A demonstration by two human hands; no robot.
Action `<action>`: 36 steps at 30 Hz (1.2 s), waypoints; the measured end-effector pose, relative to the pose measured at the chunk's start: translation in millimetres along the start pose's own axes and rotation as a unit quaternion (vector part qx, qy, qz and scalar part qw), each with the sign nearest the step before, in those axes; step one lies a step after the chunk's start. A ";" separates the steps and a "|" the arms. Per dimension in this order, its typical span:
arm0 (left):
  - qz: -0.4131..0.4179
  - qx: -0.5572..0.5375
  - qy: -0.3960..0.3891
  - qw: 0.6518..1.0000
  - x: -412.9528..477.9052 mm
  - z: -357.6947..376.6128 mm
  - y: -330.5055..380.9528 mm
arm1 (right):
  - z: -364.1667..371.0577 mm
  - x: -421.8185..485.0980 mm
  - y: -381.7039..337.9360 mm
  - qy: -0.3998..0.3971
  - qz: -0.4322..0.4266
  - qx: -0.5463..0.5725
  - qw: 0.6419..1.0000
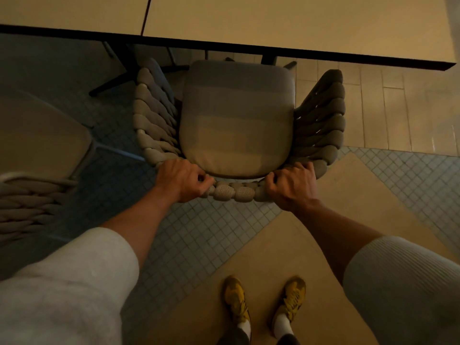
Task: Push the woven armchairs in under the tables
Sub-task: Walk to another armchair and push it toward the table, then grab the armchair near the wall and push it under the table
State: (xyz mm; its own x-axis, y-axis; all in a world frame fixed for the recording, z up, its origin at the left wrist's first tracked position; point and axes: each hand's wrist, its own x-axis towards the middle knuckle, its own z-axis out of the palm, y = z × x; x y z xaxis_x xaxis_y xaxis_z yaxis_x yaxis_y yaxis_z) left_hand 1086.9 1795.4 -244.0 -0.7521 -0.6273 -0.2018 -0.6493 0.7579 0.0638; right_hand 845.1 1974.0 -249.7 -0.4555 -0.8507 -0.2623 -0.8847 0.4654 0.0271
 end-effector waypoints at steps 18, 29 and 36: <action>-0.073 -0.050 -0.080 0.993 -56.5 -75.6 13.8 | -109.5 3.5 -27.4 -0.246 -0.108 0.047 0.962; -0.257 -0.133 -0.138 0.947 -161.9 -146.8 43.2 | -186.6 -3.3 -83.9 -0.290 -0.299 -0.037 0.908; -0.417 -0.141 -0.076 0.894 -225.2 -182.8 73.5 | -216.5 -22.9 -149.2 -0.275 -0.416 -0.094 0.862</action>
State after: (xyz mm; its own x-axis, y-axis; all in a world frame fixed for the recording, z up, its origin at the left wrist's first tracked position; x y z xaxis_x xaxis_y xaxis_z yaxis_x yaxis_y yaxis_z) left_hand 1187.8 1959.7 -15.1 0.0179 -0.9053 -0.4243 -0.9963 -0.0519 0.0689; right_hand 966.0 1871.2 -38.9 0.4144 -0.6018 -0.6827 -0.9063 -0.3413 -0.2492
